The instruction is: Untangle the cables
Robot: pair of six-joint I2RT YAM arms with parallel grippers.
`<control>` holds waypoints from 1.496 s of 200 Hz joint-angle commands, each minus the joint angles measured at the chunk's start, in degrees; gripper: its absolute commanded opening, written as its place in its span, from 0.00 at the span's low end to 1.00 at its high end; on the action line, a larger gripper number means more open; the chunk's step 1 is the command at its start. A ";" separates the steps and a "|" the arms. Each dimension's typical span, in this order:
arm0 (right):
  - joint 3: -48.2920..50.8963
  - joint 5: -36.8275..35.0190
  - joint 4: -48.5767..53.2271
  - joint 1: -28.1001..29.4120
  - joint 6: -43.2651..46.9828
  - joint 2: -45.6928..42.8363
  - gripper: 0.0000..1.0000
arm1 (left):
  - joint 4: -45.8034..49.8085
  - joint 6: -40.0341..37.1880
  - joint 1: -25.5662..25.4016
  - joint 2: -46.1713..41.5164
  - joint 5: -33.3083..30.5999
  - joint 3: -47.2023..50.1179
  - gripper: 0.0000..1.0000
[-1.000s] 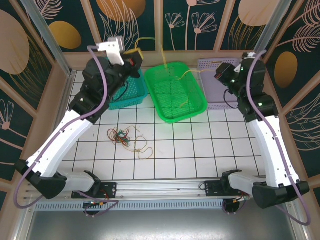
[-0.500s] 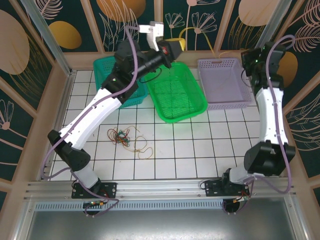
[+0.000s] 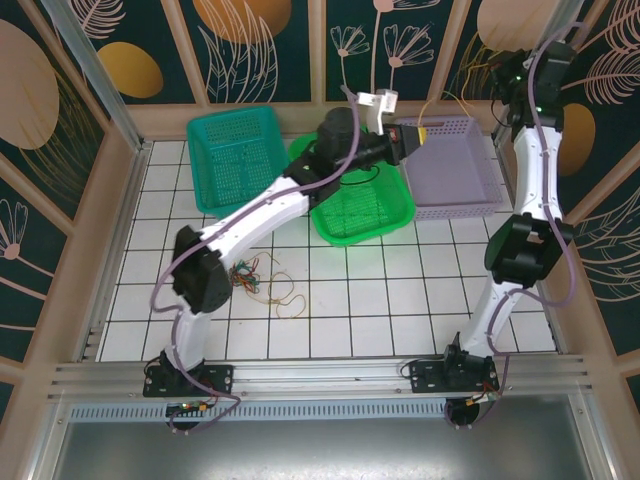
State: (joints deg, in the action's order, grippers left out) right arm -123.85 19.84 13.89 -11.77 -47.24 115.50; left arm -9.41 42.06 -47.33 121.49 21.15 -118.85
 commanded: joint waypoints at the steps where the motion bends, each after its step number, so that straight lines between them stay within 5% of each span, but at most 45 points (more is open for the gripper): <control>1: -2.17 1.41 -4.90 -0.75 3.49 2.49 0.00 | -1.36 4.36 -0.98 9.40 1.95 -11.41 0.00; 12: -2.53 1.52 -7.34 -0.97 3.23 3.38 0.00 | 1.93 5.12 -1.58 16.15 1.88 -20.16 0.01; 31: -6.74 1.35 -8.46 -1.16 3.71 5.36 0.00 | 4.98 7.93 -1.78 25.21 2.08 -32.31 0.46; 66: -22.49 1.43 -2.29 -1.24 4.56 11.99 0.00 | 5.47 6.77 -1.75 22.37 0.03 -23.89 0.73; 121: -20.60 3.19 0.39 -1.42 7.34 12.12 0.00 | 10.46 2.29 -1.76 11.94 -3.33 -10.51 0.74; 230: 21.77 -2.86 -5.80 -0.24 13.10 -4.51 0.00 | 13.81 0.19 -1.19 -22.95 -19.81 28.14 0.72; 263: 24.82 -3.37 -4.83 -0.10 13.40 -4.20 0.00 | 16.34 3.72 -0.70 -31.46 -24.49 37.69 0.72; 282: 18.76 -6.16 2.92 0.01 13.83 -2.18 0.42 | 20.76 8.77 1.44 -35.37 -26.06 42.69 0.70; 299: 15.75 -11.78 7.80 1.20 14.77 -3.17 0.59 | 26.57 14.03 5.18 -39.23 -26.55 47.32 0.69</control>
State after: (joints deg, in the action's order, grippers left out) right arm -102.41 15.44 15.14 -12.08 -34.70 113.14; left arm 8.38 48.12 -46.83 88.14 -1.80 -76.73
